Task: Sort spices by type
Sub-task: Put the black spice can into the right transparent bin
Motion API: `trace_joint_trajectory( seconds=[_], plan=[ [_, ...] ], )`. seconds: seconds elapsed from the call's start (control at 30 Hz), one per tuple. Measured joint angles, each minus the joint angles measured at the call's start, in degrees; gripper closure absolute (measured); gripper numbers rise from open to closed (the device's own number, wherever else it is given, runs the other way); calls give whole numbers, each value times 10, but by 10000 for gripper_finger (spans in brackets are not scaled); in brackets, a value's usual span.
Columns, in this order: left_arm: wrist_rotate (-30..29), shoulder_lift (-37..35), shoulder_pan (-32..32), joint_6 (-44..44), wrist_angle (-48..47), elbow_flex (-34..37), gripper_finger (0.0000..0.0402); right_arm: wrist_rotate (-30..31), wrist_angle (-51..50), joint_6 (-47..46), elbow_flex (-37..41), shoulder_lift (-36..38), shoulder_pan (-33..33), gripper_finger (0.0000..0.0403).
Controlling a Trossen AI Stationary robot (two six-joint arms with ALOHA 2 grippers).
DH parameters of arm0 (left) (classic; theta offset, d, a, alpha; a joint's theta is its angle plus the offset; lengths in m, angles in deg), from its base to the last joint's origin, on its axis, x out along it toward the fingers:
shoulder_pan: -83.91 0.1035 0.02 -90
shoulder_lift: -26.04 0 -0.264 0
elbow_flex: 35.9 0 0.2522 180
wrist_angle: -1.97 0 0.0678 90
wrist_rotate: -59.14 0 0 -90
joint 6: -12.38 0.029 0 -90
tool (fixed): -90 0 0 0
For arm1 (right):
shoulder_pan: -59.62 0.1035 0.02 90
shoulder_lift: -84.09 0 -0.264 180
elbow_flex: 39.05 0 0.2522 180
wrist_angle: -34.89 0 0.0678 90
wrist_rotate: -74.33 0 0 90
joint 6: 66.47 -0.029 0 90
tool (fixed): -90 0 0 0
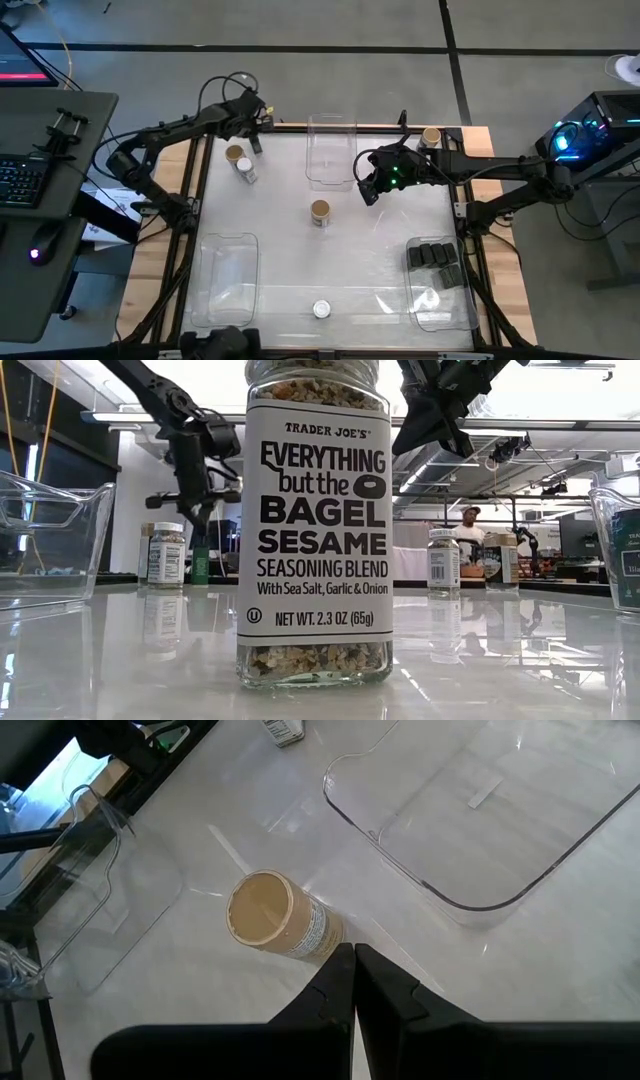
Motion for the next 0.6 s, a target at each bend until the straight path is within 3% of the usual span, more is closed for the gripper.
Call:
trace_joint_trajectory(
  seconds=[0.33,0.6],
  plan=[
    [-69,1,-10,-40,-20,0,401,0,0,0,0,0,0,401],
    [-73,2,-18,-29,-18,0,401,0,0,1,0,0,0,401]
  ],
)
